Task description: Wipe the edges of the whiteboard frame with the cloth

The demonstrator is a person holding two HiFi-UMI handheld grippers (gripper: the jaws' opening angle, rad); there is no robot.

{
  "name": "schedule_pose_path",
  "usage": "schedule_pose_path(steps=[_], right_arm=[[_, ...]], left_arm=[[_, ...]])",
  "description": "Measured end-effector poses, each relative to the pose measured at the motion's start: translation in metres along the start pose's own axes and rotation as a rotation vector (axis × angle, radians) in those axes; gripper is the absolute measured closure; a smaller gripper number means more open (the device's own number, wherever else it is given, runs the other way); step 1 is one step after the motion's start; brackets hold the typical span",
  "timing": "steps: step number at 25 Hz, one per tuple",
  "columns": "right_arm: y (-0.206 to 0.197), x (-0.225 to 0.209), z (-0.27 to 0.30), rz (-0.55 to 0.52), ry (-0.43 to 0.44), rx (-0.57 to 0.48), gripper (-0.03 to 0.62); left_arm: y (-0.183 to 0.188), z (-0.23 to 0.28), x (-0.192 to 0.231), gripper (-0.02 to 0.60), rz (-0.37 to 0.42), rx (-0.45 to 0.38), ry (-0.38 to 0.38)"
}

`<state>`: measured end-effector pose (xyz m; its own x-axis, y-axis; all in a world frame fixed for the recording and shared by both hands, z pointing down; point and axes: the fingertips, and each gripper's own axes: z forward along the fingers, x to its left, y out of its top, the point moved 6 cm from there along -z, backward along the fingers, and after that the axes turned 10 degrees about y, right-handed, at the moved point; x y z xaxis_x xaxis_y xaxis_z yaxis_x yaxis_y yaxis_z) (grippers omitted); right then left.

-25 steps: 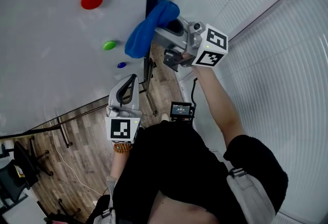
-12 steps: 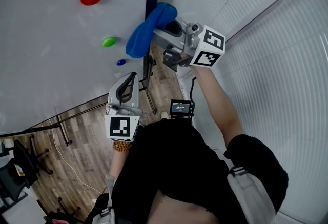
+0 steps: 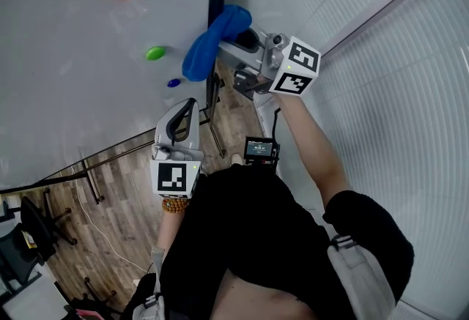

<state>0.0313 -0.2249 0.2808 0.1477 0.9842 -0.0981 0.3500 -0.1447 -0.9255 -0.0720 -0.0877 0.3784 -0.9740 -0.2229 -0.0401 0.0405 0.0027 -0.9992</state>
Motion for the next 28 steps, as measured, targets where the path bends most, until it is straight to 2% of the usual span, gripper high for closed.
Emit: schedule_pose_path(steps=[7,17,28], right_arm=[[-0.012,-0.003,-0.003,0.002,-0.023,0.026,0.43],[-0.028,-0.006,-0.011,-0.003,-0.07,0.056,0.425],[-0.058,-0.002,-0.023,-0.014,-0.163,0.087,0.419]], left_arm=[[-0.001,0.001,0.001,0.581,0.017,-0.003,0.008],[0.004,0.002,-0.005,0.581,-0.002,-0.013,-0.003],[-0.006,-0.01,-0.004,0.581,0.006,0.003,-0.001]])
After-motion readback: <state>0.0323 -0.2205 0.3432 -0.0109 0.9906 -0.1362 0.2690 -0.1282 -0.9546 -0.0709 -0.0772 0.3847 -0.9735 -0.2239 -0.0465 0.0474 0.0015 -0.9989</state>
